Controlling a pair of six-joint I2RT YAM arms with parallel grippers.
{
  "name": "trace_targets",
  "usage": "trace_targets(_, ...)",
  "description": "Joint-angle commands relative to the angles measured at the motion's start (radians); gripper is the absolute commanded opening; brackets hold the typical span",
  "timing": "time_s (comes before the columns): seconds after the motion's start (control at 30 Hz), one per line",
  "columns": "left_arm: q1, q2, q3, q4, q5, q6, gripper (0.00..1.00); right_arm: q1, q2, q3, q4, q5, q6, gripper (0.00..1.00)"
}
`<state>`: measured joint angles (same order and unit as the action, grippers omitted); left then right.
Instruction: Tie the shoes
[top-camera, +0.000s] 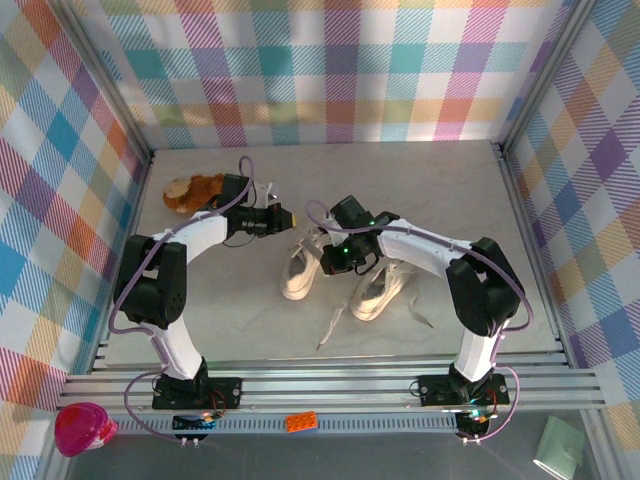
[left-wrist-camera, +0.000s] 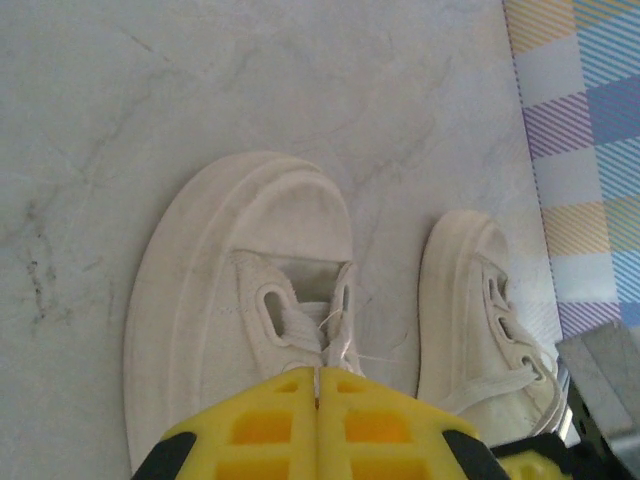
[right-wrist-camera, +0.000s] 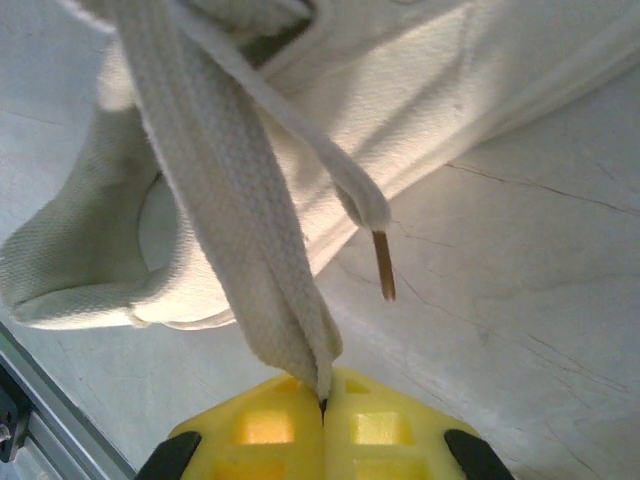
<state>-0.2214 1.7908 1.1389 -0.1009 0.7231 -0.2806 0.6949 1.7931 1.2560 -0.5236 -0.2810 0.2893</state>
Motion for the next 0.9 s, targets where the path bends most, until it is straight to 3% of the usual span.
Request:
trace_targets(0.0, 0.022, 0.0, -0.038, 0.071, -0.018, -0.026, 0.0, -0.019, 0.03, -0.022, -0.009, -0.055, -0.024, 0.0)
trace_targets(0.33, 0.088, -0.023, -0.105, 0.12, -0.019, -0.061, 0.0, -0.021, 0.082, -0.044, 0.042, -0.092, -0.008, 0.0)
trace_targets(0.87, 0.096, -0.018, -0.14, 0.112, -0.023, -0.046, 0.0, -0.06, 0.096, -0.098, 0.087, -0.034, 0.027, 0.0)
